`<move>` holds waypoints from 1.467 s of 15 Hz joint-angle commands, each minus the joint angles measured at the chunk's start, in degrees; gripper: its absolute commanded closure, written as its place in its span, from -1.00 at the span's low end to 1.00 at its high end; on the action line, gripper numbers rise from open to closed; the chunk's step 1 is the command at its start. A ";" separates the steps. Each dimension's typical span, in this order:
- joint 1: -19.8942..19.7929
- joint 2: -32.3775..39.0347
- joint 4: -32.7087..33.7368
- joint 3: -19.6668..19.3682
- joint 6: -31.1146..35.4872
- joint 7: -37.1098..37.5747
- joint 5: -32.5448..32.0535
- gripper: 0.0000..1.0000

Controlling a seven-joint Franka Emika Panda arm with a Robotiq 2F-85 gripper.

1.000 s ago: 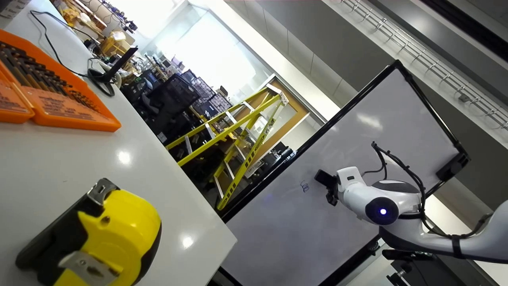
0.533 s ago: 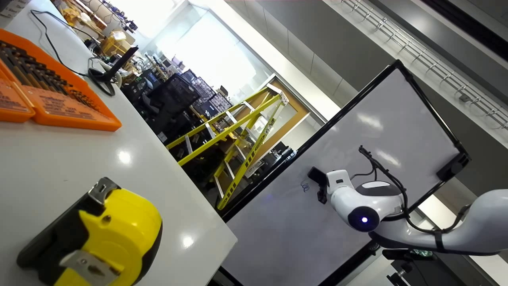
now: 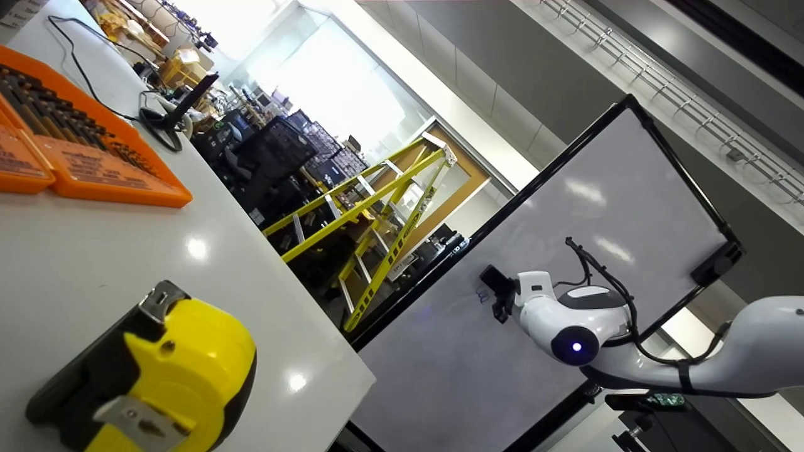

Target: Pick up the duster from the table, rub the white board and put the duster back to the table

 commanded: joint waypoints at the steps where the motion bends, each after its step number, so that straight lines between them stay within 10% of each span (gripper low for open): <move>1: -2.61 1.18 4.34 0.08 8.66 5.32 -3.80 0.40; 22: -4.68 7.23 9.34 0.91 15.26 7.81 -8.17 0.40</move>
